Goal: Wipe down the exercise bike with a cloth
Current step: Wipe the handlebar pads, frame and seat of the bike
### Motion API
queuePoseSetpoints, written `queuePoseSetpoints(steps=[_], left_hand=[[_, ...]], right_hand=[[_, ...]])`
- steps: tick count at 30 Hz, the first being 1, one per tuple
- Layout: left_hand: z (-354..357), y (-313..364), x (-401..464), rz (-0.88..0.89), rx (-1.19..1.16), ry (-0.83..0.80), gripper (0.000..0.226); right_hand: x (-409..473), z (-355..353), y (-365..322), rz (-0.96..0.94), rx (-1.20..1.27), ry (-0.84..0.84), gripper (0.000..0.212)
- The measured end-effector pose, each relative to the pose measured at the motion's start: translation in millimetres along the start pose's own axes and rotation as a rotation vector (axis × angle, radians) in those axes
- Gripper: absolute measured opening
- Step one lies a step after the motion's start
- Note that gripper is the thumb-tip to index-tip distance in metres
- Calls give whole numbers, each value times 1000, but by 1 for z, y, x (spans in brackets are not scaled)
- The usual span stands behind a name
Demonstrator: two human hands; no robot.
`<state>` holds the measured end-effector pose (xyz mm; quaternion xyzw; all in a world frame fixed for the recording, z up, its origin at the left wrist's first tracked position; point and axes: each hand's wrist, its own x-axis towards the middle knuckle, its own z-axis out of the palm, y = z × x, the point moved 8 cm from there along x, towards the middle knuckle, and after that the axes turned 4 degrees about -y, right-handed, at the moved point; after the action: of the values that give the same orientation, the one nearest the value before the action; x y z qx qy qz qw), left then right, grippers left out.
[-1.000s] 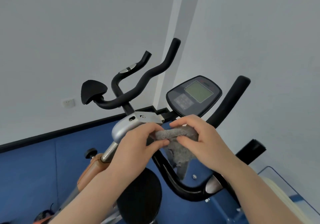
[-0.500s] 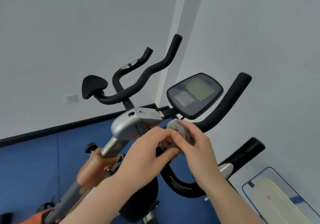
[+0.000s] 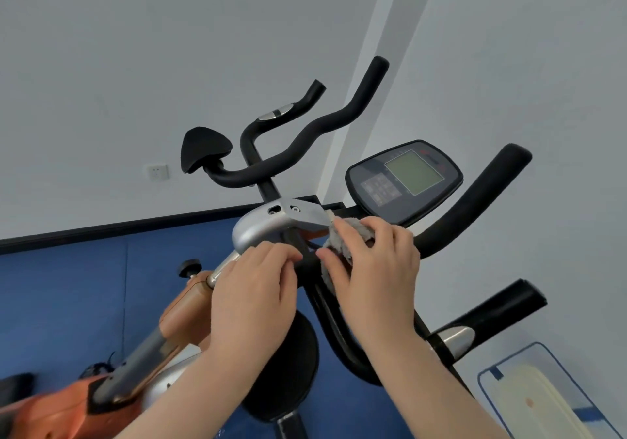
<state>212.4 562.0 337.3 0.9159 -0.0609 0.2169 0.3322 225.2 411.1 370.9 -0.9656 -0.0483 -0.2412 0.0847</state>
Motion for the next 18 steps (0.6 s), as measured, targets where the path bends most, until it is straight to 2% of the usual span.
queuePoseSetpoints(steps=[3,9,11,14,18], left_hand=[[1,-4,-3,-20,11,19,15],[-5,-12,-16,-23,-59,65,16],[-7,-12,-17,-20,-77,100,17],[-6,-9,-20,8,-104,140,23],[-6,-11,-25,8,-133,151,20]], right_hand=[[3,9,-16,-82,-95,-77,49],[15,2,-1,-192,9,-74,29],[24,2,4,-157,99,-85,27],[22,2,1,-68,194,-74,39],[-10,11,-33,-347,185,-194,43]])
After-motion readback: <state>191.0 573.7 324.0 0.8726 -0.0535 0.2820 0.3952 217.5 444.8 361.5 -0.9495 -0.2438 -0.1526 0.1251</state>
